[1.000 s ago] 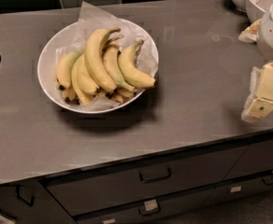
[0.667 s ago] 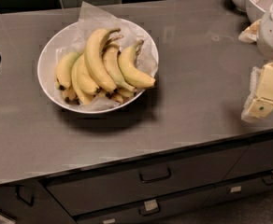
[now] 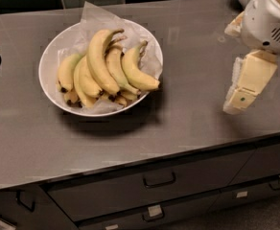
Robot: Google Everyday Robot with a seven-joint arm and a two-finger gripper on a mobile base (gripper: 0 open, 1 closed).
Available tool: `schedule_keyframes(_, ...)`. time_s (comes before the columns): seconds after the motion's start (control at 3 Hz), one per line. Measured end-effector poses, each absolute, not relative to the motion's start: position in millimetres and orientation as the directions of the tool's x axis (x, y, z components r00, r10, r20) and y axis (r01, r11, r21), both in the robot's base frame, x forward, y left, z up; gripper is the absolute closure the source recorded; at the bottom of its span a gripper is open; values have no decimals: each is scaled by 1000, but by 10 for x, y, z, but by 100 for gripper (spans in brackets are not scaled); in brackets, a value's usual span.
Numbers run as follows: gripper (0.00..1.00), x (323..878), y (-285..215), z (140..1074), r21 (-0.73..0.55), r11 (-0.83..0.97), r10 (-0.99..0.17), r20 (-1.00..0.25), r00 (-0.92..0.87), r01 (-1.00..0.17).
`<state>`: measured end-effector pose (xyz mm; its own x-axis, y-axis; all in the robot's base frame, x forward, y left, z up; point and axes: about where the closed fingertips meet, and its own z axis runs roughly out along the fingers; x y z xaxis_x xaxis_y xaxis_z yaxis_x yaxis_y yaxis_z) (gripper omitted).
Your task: Pick banana from white bowl
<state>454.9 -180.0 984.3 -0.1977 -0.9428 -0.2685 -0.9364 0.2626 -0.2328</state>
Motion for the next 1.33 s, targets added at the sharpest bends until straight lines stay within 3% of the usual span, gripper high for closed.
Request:
schedule_keyframes(0.33, 0, 4765, -1447, 9778, -200, 295, -921, -321, -222, -935)
schedule_keyframes(0.67, 0, 4765, -1446, 9778, -200, 295, -921, -321, -222, -935)
schedule_keyframes(1.33, 0, 4645, -706, 10034, -234, 197, -929, -354, -105, -952)
